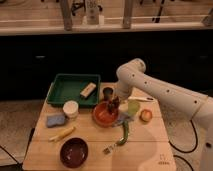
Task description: Place grapes in red bowl
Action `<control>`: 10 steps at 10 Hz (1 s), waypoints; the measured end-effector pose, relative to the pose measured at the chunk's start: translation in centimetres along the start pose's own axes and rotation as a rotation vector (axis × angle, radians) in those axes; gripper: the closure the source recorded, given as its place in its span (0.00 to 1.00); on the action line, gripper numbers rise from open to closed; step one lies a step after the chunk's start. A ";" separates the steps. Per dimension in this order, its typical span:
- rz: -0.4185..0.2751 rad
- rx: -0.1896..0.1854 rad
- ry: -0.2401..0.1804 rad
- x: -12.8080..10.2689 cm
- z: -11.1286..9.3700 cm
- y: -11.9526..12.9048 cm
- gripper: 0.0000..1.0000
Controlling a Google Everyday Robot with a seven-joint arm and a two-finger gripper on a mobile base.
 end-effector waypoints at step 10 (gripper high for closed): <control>-0.072 -0.018 -0.054 -1.4 0.9 -0.6 1.00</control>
